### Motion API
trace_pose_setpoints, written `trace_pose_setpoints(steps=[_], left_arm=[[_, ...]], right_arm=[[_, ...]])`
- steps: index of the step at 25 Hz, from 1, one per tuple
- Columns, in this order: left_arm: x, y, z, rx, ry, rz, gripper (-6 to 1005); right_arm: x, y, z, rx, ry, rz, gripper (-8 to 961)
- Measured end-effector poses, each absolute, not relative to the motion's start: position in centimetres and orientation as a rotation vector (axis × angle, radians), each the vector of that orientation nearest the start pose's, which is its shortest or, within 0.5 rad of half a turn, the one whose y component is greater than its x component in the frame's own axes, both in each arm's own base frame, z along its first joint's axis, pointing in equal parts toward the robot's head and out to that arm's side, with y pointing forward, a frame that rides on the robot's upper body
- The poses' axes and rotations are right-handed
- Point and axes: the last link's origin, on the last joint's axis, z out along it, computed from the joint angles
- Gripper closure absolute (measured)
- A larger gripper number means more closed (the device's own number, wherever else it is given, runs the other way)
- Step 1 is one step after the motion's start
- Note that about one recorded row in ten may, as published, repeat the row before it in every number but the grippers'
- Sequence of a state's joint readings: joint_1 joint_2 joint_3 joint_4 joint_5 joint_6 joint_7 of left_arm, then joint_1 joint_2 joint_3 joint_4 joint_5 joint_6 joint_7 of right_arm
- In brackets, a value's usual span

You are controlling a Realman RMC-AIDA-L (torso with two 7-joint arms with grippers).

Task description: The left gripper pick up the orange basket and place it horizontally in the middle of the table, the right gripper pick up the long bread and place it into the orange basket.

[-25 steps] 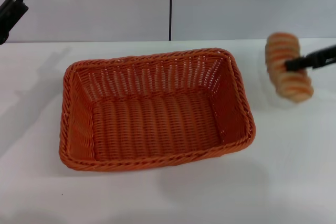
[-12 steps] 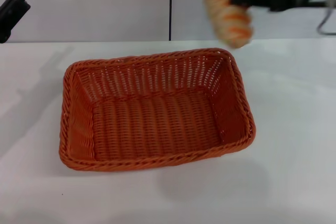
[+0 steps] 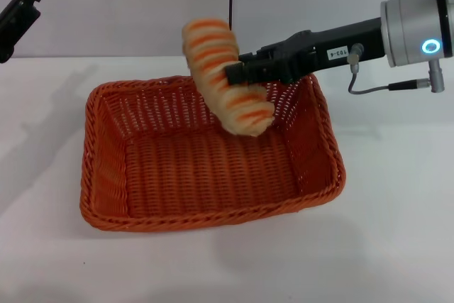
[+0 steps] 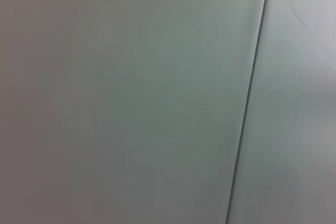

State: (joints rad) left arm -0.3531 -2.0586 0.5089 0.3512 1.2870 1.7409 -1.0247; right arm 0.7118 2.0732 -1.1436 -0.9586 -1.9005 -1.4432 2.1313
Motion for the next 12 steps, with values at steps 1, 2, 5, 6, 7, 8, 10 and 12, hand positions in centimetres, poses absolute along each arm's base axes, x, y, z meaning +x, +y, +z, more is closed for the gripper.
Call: trace_pose_setpoints(steps=[1, 2, 5, 6, 7, 8, 10, 12], left_arm=[[-29.7, 28.9, 6.5, -1.871, -0.483, -1.399, 191], [-29.7, 28.9, 6.5, -1.871, -0.483, -1.399, 191], [-29.6, 28.8, 6.4, -1.874, -0.481, -1.404, 191], [-29.6, 28.8, 6.4, -1.874, -0.481, -1.404, 191], [-29.6, 28.8, 6.4, -1.875, -0.479, -1.406, 191], [-29.6, 28.8, 6.4, -1.875, -0.479, -1.406, 191], [-29.5, 28.8, 6.4, -1.875, -0.477, -1.408, 191], [-29.5, 28.8, 6.4, -1.875, -0.478, -1.409, 191]], right_arm=[[13.0, 37.8, -1.4, -2.906, 0.893, 0.530, 690], [13.0, 37.8, -1.4, -2.905, 0.895, 0.529, 643], [13.4, 37.7, -1.3, -2.900, 0.915, 0.534, 501], [13.4, 37.7, -1.3, -2.900, 0.915, 0.534, 487], [13.6, 37.6, -1.2, -2.898, 0.926, 0.537, 474], [13.7, 37.5, -1.2, -2.897, 0.932, 0.538, 460], [14.0, 37.3, -1.1, -2.893, 0.939, 0.541, 433], [14.2, 37.3, -0.9, -2.887, 0.937, 0.546, 406]])
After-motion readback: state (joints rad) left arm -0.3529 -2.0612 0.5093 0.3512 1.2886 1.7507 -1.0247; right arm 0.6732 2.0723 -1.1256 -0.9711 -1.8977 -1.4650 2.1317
